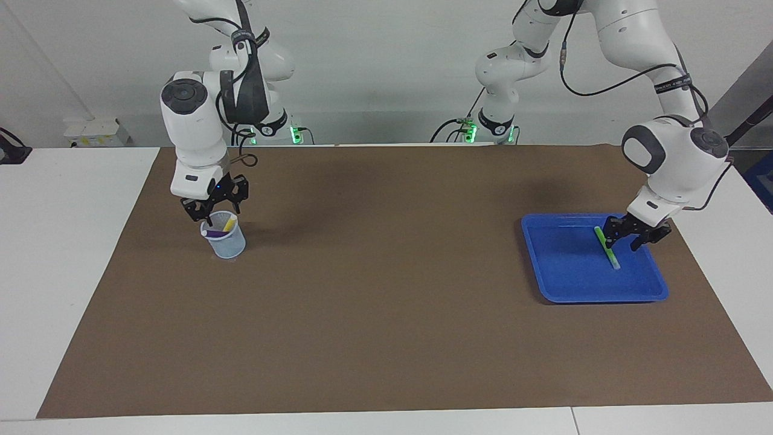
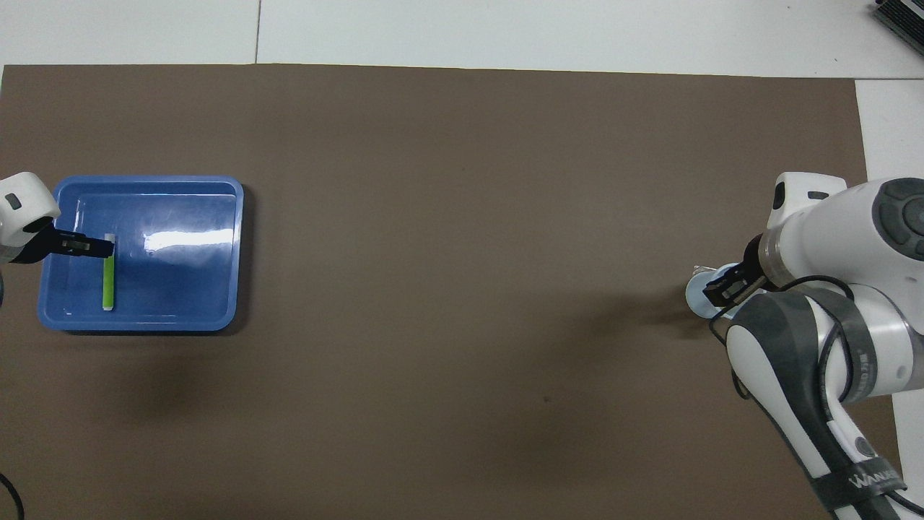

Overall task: Transfer and insert pens with both arms
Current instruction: 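Release the pen and raise the right gripper while the left gripper descends, then grasp the green pen with the left gripper and lift it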

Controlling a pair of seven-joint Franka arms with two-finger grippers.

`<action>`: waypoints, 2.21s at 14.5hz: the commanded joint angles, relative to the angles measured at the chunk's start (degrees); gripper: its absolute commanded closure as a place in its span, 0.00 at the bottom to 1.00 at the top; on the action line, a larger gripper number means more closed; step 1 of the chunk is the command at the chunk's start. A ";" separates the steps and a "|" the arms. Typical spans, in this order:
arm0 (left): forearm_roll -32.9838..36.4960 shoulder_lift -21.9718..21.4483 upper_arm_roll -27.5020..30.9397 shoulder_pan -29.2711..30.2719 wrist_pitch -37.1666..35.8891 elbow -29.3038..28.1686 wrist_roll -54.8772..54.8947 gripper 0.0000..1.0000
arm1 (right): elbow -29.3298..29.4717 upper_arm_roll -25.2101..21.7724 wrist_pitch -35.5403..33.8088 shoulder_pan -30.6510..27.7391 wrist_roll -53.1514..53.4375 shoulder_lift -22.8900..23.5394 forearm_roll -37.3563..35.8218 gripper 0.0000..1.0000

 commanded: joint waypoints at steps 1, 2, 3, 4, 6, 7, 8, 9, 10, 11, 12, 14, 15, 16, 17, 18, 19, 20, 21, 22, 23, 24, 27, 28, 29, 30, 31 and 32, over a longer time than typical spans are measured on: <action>1.08 2.00 -0.32 0.51 3.32 -0.14 0.64 0.34 | 2.83 0.34 -4.88 1.78 8.09 -1.15 8.40 0.00; 1.08 2.45 -0.32 0.95 4.20 -0.14 0.73 0.34 | 3.10 0.42 -5.15 2.75 11.43 -1.33 10.96 0.00; 1.08 2.80 -0.32 1.30 4.82 -0.14 0.73 0.34 | 3.54 0.34 -4.98 4.24 14.68 -1.50 12.64 0.00; 1.08 3.32 -0.32 1.39 5.26 -0.14 0.73 0.34 | 4.42 0.34 -4.98 5.99 18.63 -1.42 14.40 0.00; 1.08 4.38 -0.32 1.48 6.75 -0.32 0.73 0.35 | 4.95 0.34 -4.02 9.07 27.94 -1.07 17.65 0.00; 1.08 4.56 -0.32 1.65 7.19 -0.32 0.73 0.35 | 5.13 0.34 -3.23 10.22 32.25 -0.98 19.76 0.00; 1.08 4.82 -0.32 1.65 7.46 -0.32 0.64 0.37 | 5.21 0.34 -2.00 11.36 35.94 -0.89 21.69 0.00; 1.08 5.35 -0.32 1.57 7.81 -0.40 0.56 0.38 | 5.21 0.34 -0.95 12.50 39.20 -0.80 23.28 0.00; 1.08 5.53 -0.32 1.39 8.16 -0.49 0.12 0.39 | 5.21 0.34 0.63 13.38 41.76 -0.80 24.34 0.00; 0.99 5.88 -0.32 1.04 8.34 -0.58 -0.15 0.39 | 5.13 0.42 1.95 14.17 43.87 -0.80 25.30 0.00; 1.08 6.23 -0.32 0.78 8.34 -0.75 -0.41 0.40 | 5.13 0.34 2.66 15.31 46.33 -0.72 26.18 0.00; 1.08 6.32 -0.32 0.51 8.34 -1.19 -1.73 0.43 | 5.13 0.34 5.02 16.46 49.68 -0.63 28.47 0.00; 1.08 6.41 -0.32 0.51 8.43 -1.46 -1.82 0.47 | 5.13 0.34 6.00 17.77 50.82 -0.54 28.74 0.00; 1.08 6.41 -0.32 0.51 8.60 -1.72 -1.82 0.53 | 5.13 0.34 7.22 18.74 52.66 -0.45 28.92 0.00; 1.08 6.41 -0.32 0.51 8.95 -2.33 -1.90 0.60 | 5.04 0.42 9.15 19.88 55.46 -0.36 29.18 0.00; 1.08 6.41 -0.40 0.42 9.39 -2.77 -1.99 0.73 | 5.04 0.34 9.69 21.63 58.54 -0.36 30.23 0.00; 0.99 6.41 -0.40 0.42 9.39 -2.86 -1.99 0.83 | 5.13 0.34 10.31 22.44 61.27 -0.28 31.19 0.00; 1.08 6.41 -0.32 0.34 9.39 -2.95 -2.25 0.91 | 5.13 0.34 11.97 22.70 62.60 -0.28 32.33 0.00; 1.08 6.41 -0.32 0.33 9.22 -2.95 -2.34 1.00 | 4.87 0.34 13.03 23.58 63.05 -0.28 32.78 0.00; 1.08 6.41 -0.32 0.25 8.96 -2.95 -2.35 1.00 | 4.78 0.34 13.47 24.46 63.40 -0.28 33.22 0.00; 0.99 6.41 -0.32 -0.19 8.69 -2.87 -2.35 1.00 | 4.78 0.34 14.17 24.38 64.36 -0.19 34.44 0.00; 0.99 6.32 -0.32 -0.28 8.34 -2.78 -2.43 1.00 | 4.78 0.34 14.79 24.55 65.41 -0.27 35.59 0.00; 0.99 6.41 -0.32 -0.46 4.58 -0.77 -2.87 1.00 | 4.60 0.42 17.34 25.34 69.81 -0.19 35.86 0.00; 0.99 6.41 -0.40 -0.54 2.39 0.81 -3.57 1.00 | 4.60 0.42 17.52 25.69 70.17 -0.19 35.86 0.00; 0.99 6.49 -0.32 -1.15 0.19 2.13 -5.23 1.00 | 4.60 0.34 17.69 26.04 70.26 -0.10 35.95 0.00; 0.99 6.58 -0.32 -1.77 -1.23 3.19 -7.25 1.00 | 4.60 0.42 18.04 26.05 70.26 0.07 35.95 0.00; 0.90 6.58 -0.40 -2.38 -2.89 4.33 -9.53 1.00 | 4.60 0.34 18.22 26.22 70.35 0.08 35.95 0.00; 0.82 6.41 -0.40 -3.17 -4.82 5.56 -12.08 1.00 | 4.69 0.42 18.31 26.40 70.35 0.08 35.95 0.00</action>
